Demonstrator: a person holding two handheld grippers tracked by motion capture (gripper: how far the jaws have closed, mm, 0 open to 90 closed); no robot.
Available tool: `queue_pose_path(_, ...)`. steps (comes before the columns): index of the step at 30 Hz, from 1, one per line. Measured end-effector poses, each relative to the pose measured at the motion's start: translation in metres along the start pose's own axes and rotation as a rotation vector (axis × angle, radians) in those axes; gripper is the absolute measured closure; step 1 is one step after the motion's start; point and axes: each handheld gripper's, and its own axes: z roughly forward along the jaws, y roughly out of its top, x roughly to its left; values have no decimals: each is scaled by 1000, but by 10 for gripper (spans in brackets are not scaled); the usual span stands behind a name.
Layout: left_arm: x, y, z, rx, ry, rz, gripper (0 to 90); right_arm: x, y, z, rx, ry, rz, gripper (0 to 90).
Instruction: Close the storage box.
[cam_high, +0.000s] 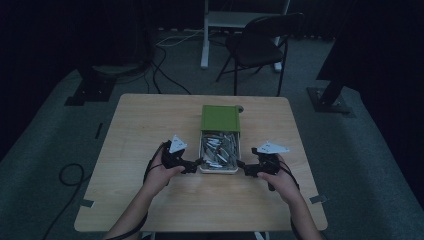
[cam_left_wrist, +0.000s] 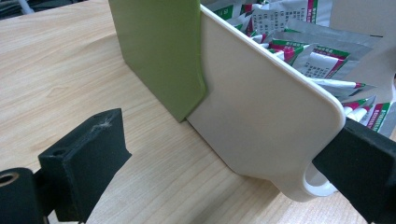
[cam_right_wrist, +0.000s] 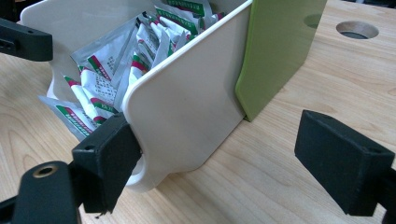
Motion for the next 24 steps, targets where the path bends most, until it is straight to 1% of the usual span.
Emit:
queue_pose_path(4, 1, 1, 0, 6, 2, 5, 50, -1, 1, 1, 0, -1, 3, 142)
queue_pose_path(12, 4, 3, 3, 14, 4, -1, 50, -1, 3, 3, 1, -7, 7, 142)
queue_pose_path(19, 5, 5, 5, 15, 1, -19, 49, -3, 4, 5, 0, -14, 10, 141)
queue_pose_path(24, 6, 7, 8, 21, 0, -6, 47, -5, 5, 6, 0, -22, 18, 141)
